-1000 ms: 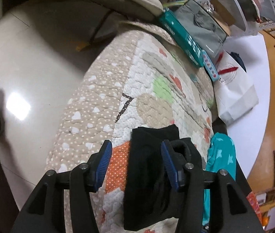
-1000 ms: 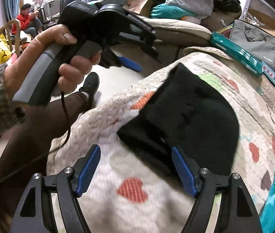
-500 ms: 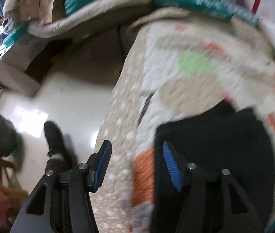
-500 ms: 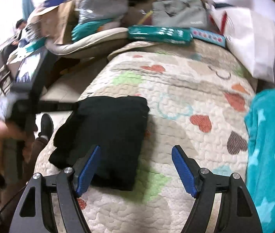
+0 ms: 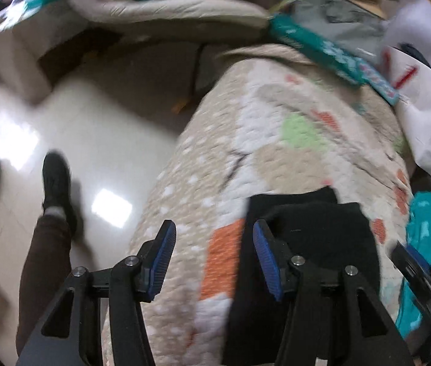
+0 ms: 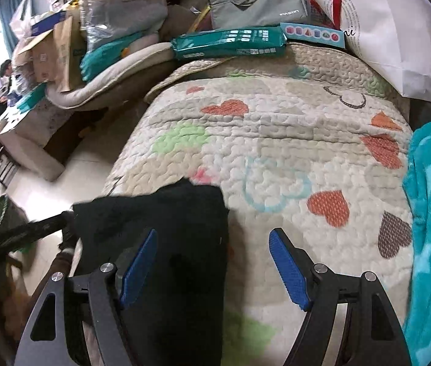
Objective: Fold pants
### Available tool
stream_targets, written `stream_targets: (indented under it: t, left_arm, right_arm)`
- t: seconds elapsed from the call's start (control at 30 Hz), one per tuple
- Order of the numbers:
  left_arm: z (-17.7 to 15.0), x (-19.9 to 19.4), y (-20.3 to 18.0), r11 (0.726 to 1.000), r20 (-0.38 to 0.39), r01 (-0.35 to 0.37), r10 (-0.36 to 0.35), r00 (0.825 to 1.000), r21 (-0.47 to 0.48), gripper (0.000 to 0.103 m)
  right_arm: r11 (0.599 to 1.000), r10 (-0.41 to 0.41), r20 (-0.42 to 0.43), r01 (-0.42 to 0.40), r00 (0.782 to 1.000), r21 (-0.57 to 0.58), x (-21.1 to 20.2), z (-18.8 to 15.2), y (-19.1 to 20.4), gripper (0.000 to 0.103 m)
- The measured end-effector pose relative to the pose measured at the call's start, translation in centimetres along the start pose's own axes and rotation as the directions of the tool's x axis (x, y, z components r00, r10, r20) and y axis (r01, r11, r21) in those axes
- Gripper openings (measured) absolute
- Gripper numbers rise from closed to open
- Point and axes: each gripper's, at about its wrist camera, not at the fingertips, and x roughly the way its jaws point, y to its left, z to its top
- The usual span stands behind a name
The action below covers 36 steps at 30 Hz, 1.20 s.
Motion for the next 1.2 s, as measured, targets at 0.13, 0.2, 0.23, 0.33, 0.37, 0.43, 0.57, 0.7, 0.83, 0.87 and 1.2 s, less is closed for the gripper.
stream_targets:
  t: [0.13,0.2,0.23,0.33,0.37,0.43,0.57,0.7,0.83,0.87,1.2]
  left_arm:
    - [-0.9,1.5,-4.9,0.974,0.032,-0.137,0.133,0.991,0.180,0.052]
    - [-2.5,3.2,-6.3,0.923,0.044,-0.277,0.276,0.960,0.267,0.052]
    - [-3.0,3.6,-6.5,0.906,0.046,-0.310,0.311,0.949,0.288,0.052]
    - [-5.1,4.5,-5.6,0.879,0.055,-0.368,0.370,0.928,0.301,0.053]
    - [-5.5,4.4,-5.2,0.876,0.069,-0.381,0.378,0.923,0.296,0.053]
    - [-5.8,4.2,-4.6,0.880,0.052,-0.379,0.381,0.923,0.285,0.053]
    - [-5.7,4.0,-4.3,0.894,0.034,-0.350,0.355,0.934,0.279,0.053]
    - [-5.5,2.6,-1.8,0.957,-0.036,-0.232,0.242,0.970,0.174,0.052]
    - [-5.2,-0.2,-0.1,0.986,-0.021,-0.162,0.163,0.986,0.028,0.052]
    - [-5.0,-0.8,-0.4,0.988,-0.002,-0.155,0.155,0.988,0.020,0.052]
    - [-1.0,5.4,-4.8,0.943,-0.074,-0.285,0.301,0.951,0.174,0.057]
  right_arm:
    - [0.997,-0.057,-0.084,0.052,0.995,-0.057,4.3,2.0,0.9,0.080]
    - [0.983,-0.134,-0.115,0.118,0.984,-0.139,6.2,2.4,1.9,0.080]
    - [0.964,-0.190,-0.127,0.161,0.974,-0.212,7.4,2.5,2.8,0.080]
    - [0.918,-0.270,-0.100,0.225,0.958,-0.327,9.1,2.8,4.8,0.081]
    - [0.897,-0.300,-0.094,0.247,0.949,-0.366,9.8,3.0,5.6,0.081]
    - [0.863,-0.347,-0.104,0.274,0.932,-0.423,10.9,3.3,6.5,0.083]
    - [0.865,-0.337,-0.077,0.276,0.939,-0.419,9.7,4.8,6.0,0.086]
    - [0.936,-0.244,-0.007,0.234,0.970,-0.261,4.6,5.5,3.0,0.086]
    - [0.953,-0.189,0.010,0.186,0.982,-0.239,0.5,2.9,1.2,0.089]
    - [0.955,-0.184,0.000,0.178,0.983,-0.238,0.0,1.7,0.9,0.089]
    - [0.997,-0.065,-0.121,0.068,0.991,0.020,0.3,-6.3,-1.5,0.092]
